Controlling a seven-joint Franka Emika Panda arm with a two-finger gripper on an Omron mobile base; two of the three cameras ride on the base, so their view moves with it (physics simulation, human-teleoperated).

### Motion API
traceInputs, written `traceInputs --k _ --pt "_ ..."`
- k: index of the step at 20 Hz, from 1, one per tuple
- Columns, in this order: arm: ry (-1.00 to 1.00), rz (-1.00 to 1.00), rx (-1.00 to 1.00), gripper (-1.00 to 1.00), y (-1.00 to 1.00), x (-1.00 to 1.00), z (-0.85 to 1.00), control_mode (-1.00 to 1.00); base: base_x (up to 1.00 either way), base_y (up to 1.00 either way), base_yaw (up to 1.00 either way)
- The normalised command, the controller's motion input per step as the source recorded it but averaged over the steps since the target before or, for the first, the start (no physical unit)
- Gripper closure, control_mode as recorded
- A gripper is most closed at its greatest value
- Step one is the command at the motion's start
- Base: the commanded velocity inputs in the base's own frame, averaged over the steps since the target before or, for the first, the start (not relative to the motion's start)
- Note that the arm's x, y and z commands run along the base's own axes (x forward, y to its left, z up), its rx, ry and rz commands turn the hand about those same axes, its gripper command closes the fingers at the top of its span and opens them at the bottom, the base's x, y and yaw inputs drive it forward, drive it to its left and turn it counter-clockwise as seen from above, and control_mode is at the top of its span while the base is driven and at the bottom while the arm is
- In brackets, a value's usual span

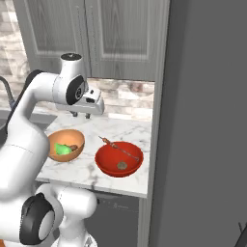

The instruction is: Place the bowl containing the garlic and kebab skewer in the microwave. Close the microwave door and press the start button to microwave the meal.

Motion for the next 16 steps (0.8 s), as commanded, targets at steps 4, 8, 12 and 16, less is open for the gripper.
traceInputs --k 4,8,12,16 --pt "-0.03 -0.03 0.0 -1.0 0.0 -0.34 -0.13 -1.0 0.0 0.0 0.0" --pt "-0.09 -0.22 0.0 -1.0 0.0 -0.64 -0.38 -1.0 0.0 0.0 0.0" --pt "-0.1 -0.34 0.03 -1.0 0.0 -0.63 -0.43 -1.0 0.0 0.0 0.0" --pt "-0.12 -0.41 0.1 -1.0 -0.06 -0.4 -0.44 -1.0 0.0 0.0 0.0"
